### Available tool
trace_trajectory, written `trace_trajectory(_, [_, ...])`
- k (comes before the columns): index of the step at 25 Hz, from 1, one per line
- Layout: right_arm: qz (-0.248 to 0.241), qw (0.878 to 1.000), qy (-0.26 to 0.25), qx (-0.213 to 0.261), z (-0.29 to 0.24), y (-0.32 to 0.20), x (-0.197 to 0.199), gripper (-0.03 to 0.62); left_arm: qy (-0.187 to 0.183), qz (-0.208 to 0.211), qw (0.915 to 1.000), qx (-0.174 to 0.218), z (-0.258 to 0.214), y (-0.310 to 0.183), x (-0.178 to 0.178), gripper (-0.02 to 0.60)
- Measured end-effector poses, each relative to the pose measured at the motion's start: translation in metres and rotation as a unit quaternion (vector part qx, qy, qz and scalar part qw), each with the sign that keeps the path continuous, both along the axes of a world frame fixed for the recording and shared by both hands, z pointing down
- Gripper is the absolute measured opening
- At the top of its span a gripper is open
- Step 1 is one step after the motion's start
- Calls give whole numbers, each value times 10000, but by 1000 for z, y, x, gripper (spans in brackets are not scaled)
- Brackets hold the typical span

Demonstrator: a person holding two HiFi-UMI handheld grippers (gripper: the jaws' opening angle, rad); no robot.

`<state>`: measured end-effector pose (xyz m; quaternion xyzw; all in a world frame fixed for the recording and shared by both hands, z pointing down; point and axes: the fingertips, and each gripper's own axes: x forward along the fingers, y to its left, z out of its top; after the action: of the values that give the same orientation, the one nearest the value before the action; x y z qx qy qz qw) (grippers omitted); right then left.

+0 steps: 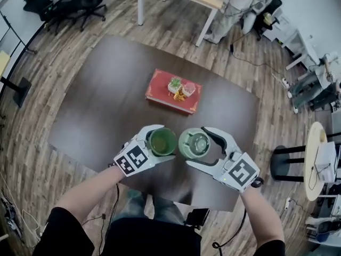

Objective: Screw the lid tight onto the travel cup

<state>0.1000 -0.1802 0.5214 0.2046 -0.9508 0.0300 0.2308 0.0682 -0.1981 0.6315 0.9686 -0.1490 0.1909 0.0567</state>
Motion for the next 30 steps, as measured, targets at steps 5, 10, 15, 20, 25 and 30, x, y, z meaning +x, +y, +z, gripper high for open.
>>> trace_trajectory(5, [-1010, 9943, 336, 29, -65, 21, -28, 426, -213, 918, 9954, -174, -66, 32, 22, 423])
trace_trajectory(10, [-1402, 9893, 369, 128, -112, 34, -47, 426, -198, 1269, 9916, -178, -125, 46, 25, 423])
trace_trajectory(15, [-1619, 9857, 434, 160, -134, 41, -57, 426, -247, 1506, 9883, -52, -154, 58, 26, 423])
trace_trajectory(20, [-1747, 9829, 571, 80, -139, 47, -63, 426, -237, 1522, 9881, 4, -164, 60, 20, 423])
trace_trajectory(25, [-1616, 9855, 525, 21, -145, 46, -68, 426, -251, 1520, 9879, 182, -177, 58, 18, 423])
trace_trajectory(30, [-1094, 9930, 445, 71, -148, 41, -71, 426, -225, 1437, 9891, 225, -182, 56, 13, 423])
